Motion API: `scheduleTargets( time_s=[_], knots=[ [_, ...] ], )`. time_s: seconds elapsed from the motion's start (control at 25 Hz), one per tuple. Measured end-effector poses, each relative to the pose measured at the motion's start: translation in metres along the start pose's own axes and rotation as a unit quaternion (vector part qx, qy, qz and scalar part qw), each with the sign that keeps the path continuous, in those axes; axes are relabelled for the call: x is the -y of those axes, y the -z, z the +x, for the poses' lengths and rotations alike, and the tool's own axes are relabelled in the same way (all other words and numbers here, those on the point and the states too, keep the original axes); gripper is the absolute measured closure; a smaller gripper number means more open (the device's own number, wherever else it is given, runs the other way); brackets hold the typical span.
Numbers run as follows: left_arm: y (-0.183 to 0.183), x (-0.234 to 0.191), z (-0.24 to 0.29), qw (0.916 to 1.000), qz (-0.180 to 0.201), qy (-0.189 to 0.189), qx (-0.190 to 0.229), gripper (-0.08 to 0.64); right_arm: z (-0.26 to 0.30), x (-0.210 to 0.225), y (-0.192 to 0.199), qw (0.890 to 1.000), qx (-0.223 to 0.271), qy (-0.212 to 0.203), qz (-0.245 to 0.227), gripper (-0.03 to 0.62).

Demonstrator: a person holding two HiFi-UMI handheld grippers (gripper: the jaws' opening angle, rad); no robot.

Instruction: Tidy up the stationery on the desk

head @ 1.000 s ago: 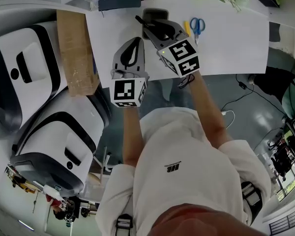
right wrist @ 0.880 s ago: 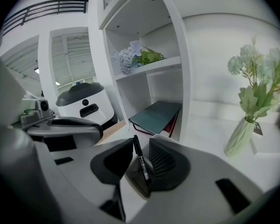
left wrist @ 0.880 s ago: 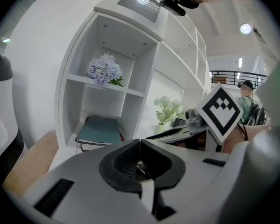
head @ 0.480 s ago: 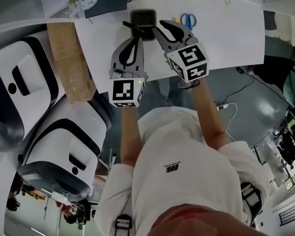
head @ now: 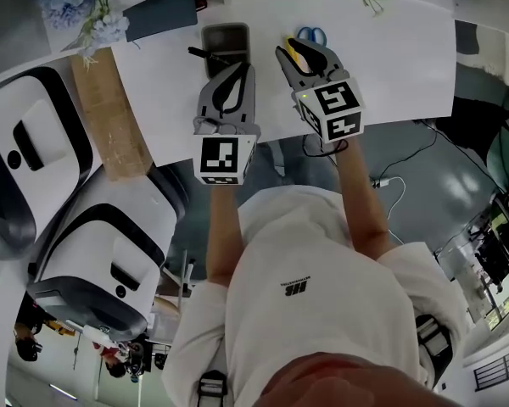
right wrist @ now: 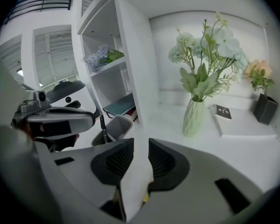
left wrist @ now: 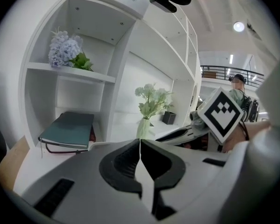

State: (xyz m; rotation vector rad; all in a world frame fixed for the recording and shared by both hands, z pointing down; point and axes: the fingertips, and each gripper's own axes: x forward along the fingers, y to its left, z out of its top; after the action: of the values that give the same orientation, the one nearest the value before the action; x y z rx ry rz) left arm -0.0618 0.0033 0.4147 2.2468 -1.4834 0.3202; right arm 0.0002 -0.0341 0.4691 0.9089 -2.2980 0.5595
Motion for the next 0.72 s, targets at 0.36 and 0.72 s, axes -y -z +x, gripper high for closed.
scheduleTargets(
  time_s=[0.36, 0.72],
  knots=[
    [0.007, 0.023, 0.029, 0.9998, 0.006, 0.01, -0.018, 0.56, 0.014, 0.027, 0.039, 0.999, -0.054, -0.001, -0.004, 0.5],
    [0.012, 0.034, 0.047, 0.9993, 0.014, 0.019, -0.028, 0.56, 0.035, 0.035, 0.065, 0.994, -0.104, -0.012, 0.006, 0.5]
  ],
)
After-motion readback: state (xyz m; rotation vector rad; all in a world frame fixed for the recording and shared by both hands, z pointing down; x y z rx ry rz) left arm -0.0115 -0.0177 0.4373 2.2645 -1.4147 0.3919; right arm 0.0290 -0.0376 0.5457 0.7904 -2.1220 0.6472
